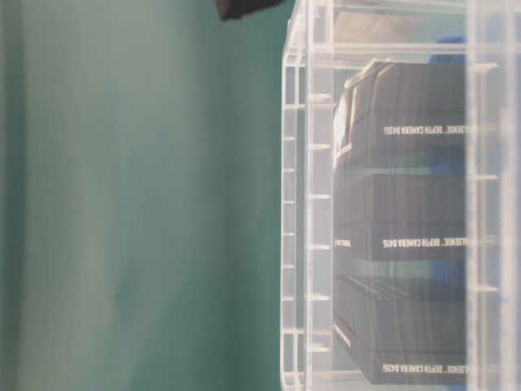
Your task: Clamp the lid of the box with both arms, then lift and open it.
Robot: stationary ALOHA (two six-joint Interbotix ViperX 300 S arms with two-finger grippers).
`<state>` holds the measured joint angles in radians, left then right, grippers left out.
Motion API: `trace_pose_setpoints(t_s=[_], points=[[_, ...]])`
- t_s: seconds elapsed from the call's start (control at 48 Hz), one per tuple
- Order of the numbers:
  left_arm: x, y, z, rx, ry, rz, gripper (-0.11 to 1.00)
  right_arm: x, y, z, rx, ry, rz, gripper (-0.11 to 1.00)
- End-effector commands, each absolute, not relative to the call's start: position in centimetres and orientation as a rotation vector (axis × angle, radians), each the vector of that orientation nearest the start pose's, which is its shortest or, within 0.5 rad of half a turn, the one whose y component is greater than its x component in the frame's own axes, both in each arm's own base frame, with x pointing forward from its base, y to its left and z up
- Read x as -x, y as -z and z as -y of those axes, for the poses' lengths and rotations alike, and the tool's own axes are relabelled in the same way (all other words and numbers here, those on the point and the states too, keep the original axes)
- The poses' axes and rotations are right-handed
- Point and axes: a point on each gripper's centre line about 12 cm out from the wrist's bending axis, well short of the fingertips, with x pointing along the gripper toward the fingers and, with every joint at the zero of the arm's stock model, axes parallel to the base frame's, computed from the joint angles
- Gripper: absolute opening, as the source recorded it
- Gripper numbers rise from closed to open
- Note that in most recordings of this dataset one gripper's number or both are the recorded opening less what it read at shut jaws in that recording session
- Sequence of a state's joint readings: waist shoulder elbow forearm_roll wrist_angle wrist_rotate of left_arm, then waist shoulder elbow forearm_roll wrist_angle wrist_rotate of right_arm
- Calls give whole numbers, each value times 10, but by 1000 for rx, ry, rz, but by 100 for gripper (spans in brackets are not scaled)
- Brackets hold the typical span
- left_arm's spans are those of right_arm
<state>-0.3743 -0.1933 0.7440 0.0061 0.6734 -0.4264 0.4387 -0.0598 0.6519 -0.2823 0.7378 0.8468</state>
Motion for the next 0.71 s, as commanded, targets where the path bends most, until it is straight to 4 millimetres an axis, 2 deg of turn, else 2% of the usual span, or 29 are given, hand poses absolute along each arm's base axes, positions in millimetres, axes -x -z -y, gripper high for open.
trace_pose_setpoints(t_s=[0.0, 0.25, 0.416, 0.687], points=[[-280, -178, 101, 167, 52, -1194, 2, -301, -170, -114, -193, 176, -1190, 1], [-264, -179, 96, 231, 11, -1193, 2, -285, -174, -113, -243, 169, -1199, 1], [-254, -181, 94, 267, -11, -1194, 2, -284, -174, -112, -245, 169, -1199, 1], [-253, -183, 93, 279, -13, -1183, 2, -285, -176, -113, -250, 165, -1192, 1]])
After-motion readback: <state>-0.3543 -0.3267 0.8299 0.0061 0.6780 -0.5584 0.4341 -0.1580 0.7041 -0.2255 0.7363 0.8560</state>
